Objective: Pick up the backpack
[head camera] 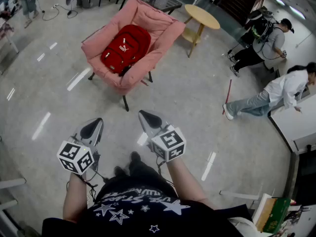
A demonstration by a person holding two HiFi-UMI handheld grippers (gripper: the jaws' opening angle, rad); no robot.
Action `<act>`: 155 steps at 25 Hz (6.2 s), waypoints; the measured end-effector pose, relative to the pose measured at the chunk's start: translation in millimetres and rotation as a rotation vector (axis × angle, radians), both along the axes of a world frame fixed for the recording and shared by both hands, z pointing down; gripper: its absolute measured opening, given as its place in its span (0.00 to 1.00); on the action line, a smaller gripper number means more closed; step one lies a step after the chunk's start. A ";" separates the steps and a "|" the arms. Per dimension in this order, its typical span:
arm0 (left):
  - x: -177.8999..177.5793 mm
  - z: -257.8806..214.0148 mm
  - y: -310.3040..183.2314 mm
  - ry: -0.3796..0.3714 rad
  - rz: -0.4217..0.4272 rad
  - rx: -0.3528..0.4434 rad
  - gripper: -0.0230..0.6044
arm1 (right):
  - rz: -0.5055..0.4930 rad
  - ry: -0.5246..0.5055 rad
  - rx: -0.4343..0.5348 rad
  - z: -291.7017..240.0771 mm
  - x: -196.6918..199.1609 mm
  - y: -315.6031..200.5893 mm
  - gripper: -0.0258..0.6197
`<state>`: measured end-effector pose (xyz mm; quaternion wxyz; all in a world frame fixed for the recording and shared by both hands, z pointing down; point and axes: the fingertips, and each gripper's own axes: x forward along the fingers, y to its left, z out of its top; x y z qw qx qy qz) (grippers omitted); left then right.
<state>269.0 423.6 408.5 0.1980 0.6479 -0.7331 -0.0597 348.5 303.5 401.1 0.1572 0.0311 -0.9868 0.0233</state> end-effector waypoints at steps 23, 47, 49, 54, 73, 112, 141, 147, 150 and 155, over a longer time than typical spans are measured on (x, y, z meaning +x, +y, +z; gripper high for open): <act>-10.1 7.4 58.1 0.002 -0.049 0.002 0.05 | -0.083 -0.031 0.025 3.1 -10.9 48.2 0.04; -255.6 32.7 -108.9 0.014 -0.145 -0.076 0.05 | 0.001 0.019 -0.114 66.5 -260.0 -177.9 0.04; -281.8 32.3 -136.5 0.018 -0.141 -0.081 0.05 | 0.017 0.029 -0.119 68.9 -286.7 -210.9 0.04; -334.8 30.5 -198.3 0.019 -0.130 -0.093 0.05 | 0.061 0.022 -0.145 69.0 -333.1 -280.3 0.04; -438.1 31.5 -340.1 0.001 -0.007 -0.110 0.05 | 0.318 0.015 -0.287 100.4 -365.5 -415.2 0.04; -595.6 217.5 -735.4 -0.114 0.844 -0.395 0.49 | 1.036 0.293 -0.413 237.4 -451.3 -612.0 0.61; -580.3 370.6 -815.3 -0.086 0.941 -0.637 0.19 | 0.808 0.484 -0.457 371.4 -486.8 -698.5 0.27; -577.8 350.1 -790.4 0.009 0.879 -0.593 0.05 | 0.734 0.406 -0.463 355.4 -493.5 -679.9 0.10; -576.1 335.0 -776.4 -0.016 0.849 -0.558 0.05 | 0.722 0.374 -0.440 340.2 -491.8 -666.5 0.09; -566.3 298.2 -738.3 -0.068 0.808 -0.498 0.05 | 0.672 0.303 -0.422 306.6 -482.7 -632.3 0.09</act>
